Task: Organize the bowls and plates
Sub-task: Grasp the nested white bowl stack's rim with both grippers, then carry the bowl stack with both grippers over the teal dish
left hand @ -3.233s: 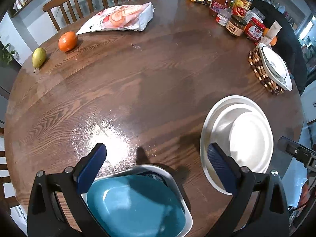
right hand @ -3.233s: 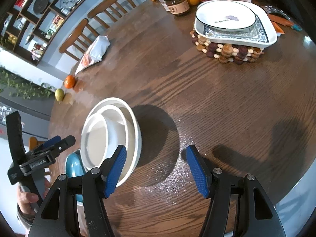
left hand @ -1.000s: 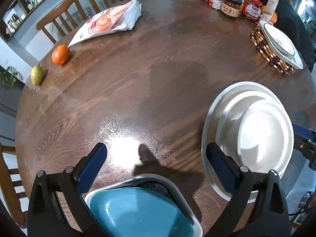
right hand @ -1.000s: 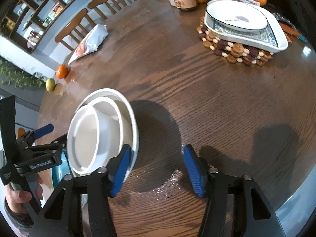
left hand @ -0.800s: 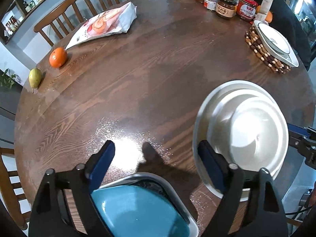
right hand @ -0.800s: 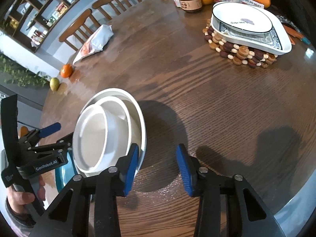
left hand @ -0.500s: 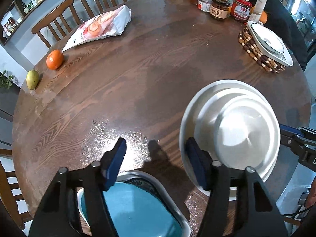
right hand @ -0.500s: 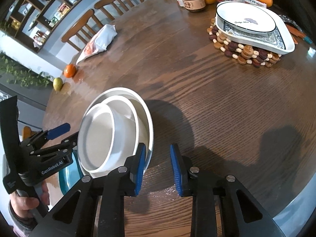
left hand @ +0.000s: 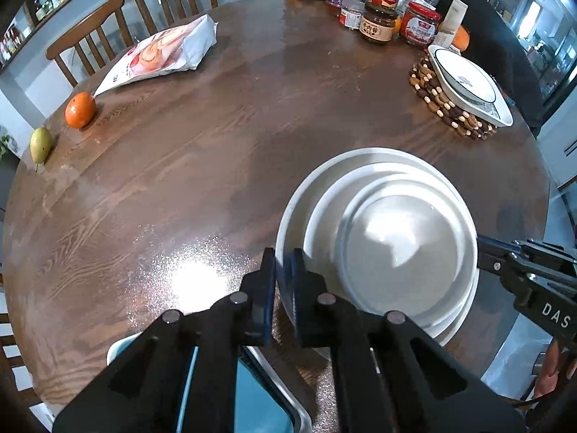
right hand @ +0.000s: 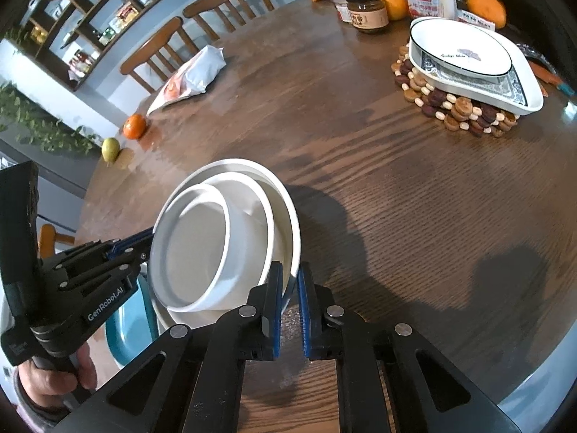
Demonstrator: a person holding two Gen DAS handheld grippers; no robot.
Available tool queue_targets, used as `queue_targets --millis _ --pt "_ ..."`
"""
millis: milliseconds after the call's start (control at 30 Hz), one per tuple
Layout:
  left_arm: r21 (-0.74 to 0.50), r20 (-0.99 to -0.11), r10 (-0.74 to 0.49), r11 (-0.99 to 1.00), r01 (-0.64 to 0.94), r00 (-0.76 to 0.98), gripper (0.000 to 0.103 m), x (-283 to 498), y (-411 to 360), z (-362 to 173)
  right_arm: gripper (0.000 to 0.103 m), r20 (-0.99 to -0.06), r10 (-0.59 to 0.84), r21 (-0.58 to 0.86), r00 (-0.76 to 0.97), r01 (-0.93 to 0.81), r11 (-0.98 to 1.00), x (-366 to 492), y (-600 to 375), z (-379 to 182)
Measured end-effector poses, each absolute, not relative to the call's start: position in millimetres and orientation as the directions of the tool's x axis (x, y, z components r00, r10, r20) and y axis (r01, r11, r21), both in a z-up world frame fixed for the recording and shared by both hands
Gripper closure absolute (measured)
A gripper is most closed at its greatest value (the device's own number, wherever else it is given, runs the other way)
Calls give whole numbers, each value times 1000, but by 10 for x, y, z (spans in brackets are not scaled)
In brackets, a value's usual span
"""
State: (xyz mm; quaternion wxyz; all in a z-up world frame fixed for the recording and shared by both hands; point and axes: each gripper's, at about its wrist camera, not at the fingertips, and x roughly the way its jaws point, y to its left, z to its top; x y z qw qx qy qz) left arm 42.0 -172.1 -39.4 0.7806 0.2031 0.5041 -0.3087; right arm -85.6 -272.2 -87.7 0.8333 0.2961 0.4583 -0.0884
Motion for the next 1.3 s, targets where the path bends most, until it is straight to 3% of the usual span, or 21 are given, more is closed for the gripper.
queue_targets --millis 200,700,1300 --pt "-20 -905 -304 729 685 297 100 432 -1678 -397 92 -814 50 375 578 458 806 -886 -2631 -851" --pt "-65 -904 -336 717 694 262 100 498 -1601 -422 92 -733 -74 435 676 550 713 -1092 -2492 -857" --pt "-80 -895 -355 723 687 270 101 537 -1462 -372 92 -700 -91 464 708 548 696 -1081 -2345 -827"
